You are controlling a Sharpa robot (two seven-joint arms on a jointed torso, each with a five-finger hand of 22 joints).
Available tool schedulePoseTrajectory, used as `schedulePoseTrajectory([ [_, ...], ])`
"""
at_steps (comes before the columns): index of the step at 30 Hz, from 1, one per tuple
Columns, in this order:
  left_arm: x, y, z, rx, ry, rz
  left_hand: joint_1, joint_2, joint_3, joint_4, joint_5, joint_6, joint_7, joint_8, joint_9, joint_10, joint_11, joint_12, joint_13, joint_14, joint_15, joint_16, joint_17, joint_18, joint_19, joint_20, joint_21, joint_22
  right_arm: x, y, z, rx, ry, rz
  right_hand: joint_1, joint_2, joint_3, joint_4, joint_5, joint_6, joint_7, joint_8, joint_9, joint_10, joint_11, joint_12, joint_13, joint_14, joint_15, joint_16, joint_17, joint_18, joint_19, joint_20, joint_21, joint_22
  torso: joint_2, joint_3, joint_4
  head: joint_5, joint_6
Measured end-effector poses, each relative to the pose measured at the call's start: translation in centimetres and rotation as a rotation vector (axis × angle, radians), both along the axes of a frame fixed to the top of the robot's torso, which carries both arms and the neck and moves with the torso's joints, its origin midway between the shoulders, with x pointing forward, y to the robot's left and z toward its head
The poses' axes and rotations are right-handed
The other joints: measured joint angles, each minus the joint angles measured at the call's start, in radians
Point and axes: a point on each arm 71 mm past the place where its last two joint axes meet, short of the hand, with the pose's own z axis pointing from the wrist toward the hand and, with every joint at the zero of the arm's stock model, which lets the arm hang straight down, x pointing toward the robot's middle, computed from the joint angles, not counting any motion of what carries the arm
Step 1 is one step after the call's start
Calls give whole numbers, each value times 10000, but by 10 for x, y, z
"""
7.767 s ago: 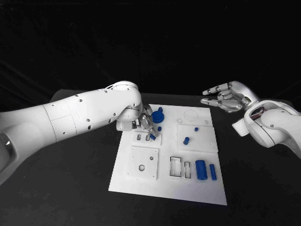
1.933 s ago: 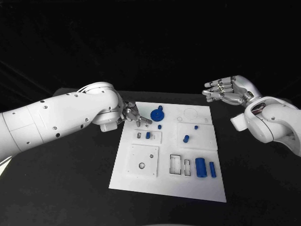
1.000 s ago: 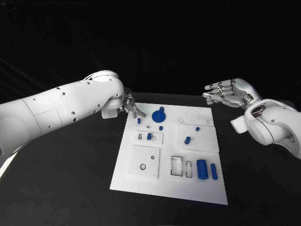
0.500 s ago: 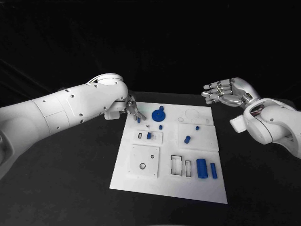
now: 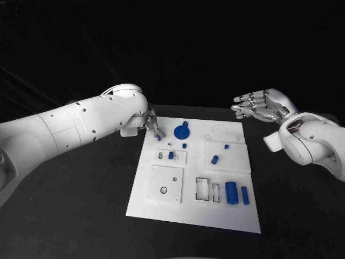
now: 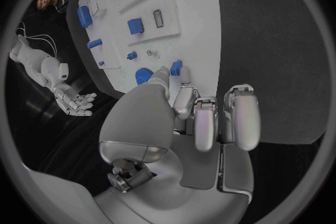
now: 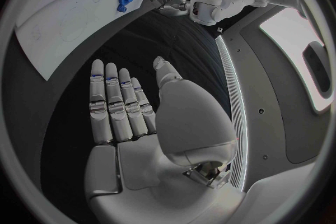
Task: Assemble the parts on the task board
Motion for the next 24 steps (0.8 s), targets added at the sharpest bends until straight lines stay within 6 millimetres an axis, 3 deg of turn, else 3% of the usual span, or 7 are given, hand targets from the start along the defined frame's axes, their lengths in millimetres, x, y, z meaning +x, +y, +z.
schedulePoseTrajectory([
  [19, 3, 0, 0, 29, -1, 94, 163, 66, 262, 10, 0, 33, -38, 42, 30, -1, 0, 0, 10, -37, -36, 0, -1, 2, -36, -36, 0, -1, 0, 1, 0, 6, 7, 31, 1, -1, 0, 0, 0, 0, 0, 0, 0, 0, 0, 0, -18, 0, 0, 0, -21, 0, 0, 0, 0, 0, 9, -6, -2, -10, -21],
  [24, 3, 1, -1, 33, 18, 130, 515, 60, 732, -92, 19, 8, -62, 41, 38, -1, -74, -1, 8, 2, -75, 0, -2, 1, -21, -50, 0, -1, 0, 1, 0, 7, 10, 38, 1, -1, 0, 0, 35, 0, 0, 0, 0, 0, 0, 0, -17, 0, 0, 0, -21, 0, 0, 0, 0, 0, 9, -6, 0, -11, -39],
])
